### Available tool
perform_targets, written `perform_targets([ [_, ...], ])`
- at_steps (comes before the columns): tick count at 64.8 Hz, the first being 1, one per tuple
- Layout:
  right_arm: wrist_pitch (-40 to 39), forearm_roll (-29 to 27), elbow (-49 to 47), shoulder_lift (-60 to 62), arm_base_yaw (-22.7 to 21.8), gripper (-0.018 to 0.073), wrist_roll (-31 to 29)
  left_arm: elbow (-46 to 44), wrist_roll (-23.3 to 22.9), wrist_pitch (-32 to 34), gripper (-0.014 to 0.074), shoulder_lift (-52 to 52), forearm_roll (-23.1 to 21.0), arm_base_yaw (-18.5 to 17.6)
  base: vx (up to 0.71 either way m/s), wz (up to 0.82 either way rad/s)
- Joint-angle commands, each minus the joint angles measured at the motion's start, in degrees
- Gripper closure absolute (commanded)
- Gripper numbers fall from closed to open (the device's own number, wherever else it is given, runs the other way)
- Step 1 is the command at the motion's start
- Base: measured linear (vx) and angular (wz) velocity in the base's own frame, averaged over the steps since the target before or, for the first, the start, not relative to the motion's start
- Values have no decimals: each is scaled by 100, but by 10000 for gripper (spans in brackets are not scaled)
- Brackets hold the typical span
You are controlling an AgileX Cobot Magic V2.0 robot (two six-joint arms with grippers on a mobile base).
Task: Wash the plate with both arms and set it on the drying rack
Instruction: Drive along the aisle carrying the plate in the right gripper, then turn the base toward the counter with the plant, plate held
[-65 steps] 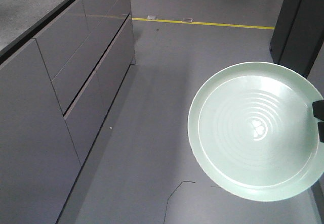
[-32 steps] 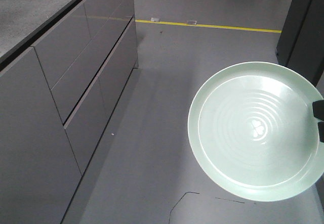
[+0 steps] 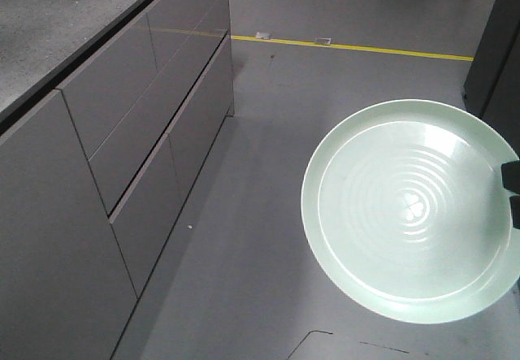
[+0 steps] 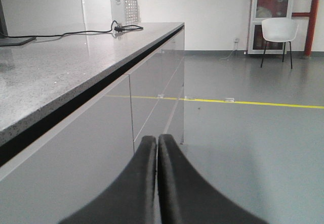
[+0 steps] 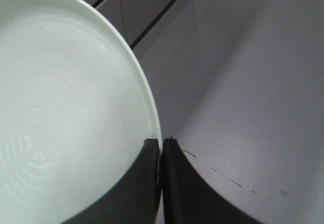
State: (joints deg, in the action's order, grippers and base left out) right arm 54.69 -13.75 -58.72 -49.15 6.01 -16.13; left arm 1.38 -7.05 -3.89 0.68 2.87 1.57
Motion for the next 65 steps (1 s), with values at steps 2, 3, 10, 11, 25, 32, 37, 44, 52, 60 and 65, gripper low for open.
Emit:
perform_targets([
  [2,-363,-68,-161,35,-31,566,-3,124,-15,389,602,86,-49,-43,15,7],
  [3,-363,-68,-161,35,-31,566,-3,124,-15,389,602,86,-49,-43,15,7],
  [10,-363,-68,-161,35,-31,566,-3,124,-15,389,602,86,-49,-43,15,6],
  [11,-363,-68,-161,35,-31,566,-3,124,-15,389,602,86,-49,-43,15,4],
  [25,-363,-68,-161,35,-31,566,-3,124,-15,389,602,86,-49,-43,16,2],
  [32,-363,-68,-161,35,-31,566,-3,124,-15,389,602,86,-49,-43,16,-3],
  [37,-363,-68,-161,35,-31,566,-3,124,-15,389,602,86,-49,-43,16,-6],
  [44,-363,-68,-161,35,-31,566,-3,124,-15,389,602,86,-49,-43,17,-7],
  [52,-363,-68,-161,35,-31,566,-3,124,-15,389,602,86,-49,-43,17,-8],
  [60,-363,-68,-161,35,-31,566,-3,124,-15,389,602,86,-49,-43,17,-9],
  [65,-363,-68,-161,35,-31,566,-3,124,-15,389,602,86,-49,-43,17,-11],
])
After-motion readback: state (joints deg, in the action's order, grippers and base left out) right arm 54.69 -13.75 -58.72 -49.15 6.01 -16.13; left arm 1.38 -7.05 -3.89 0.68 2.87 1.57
